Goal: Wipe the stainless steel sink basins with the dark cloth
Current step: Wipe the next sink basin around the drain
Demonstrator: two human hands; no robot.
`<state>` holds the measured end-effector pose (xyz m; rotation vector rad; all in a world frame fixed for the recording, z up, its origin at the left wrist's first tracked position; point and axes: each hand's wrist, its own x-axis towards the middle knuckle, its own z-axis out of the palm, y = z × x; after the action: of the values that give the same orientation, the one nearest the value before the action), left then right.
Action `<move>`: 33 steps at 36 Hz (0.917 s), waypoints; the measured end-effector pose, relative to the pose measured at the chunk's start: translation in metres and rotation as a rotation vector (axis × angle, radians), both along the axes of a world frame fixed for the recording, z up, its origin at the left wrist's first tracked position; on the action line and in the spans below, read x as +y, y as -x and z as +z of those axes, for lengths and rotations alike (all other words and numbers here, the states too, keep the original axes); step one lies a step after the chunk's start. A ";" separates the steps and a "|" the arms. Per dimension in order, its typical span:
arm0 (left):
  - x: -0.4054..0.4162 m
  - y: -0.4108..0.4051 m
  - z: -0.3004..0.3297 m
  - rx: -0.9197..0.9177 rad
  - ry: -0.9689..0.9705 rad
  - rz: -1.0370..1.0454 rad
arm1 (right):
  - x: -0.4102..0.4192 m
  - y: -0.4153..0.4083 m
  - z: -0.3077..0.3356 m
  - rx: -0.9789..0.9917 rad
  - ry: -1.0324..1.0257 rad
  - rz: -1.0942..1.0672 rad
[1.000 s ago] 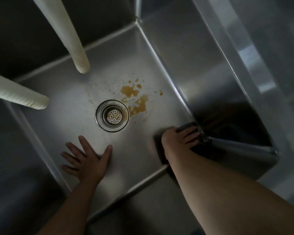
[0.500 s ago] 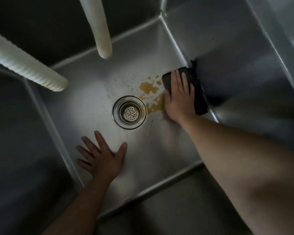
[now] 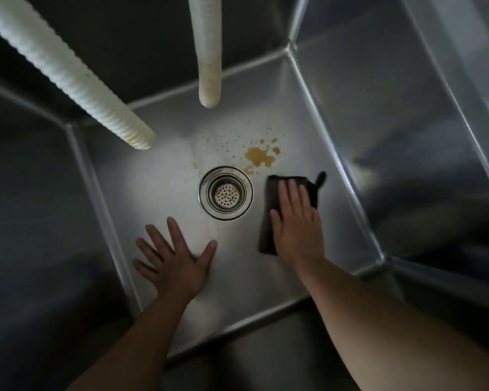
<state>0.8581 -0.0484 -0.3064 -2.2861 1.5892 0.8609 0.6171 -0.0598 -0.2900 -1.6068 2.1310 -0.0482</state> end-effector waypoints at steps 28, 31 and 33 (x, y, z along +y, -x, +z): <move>0.005 0.002 0.005 -0.031 0.059 -0.021 | -0.093 0.038 -0.008 0.074 0.055 0.394; 0.004 0.000 0.002 -0.013 0.058 -0.020 | -0.102 0.035 -0.013 0.113 0.075 0.123; 0.004 -0.001 0.000 -0.013 0.060 -0.023 | -0.125 0.029 -0.015 0.143 0.080 0.022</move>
<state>0.8587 -0.0442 -0.3061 -2.3043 1.6540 0.8013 0.5879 -0.1850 -0.3052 -1.7259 2.2444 -0.0123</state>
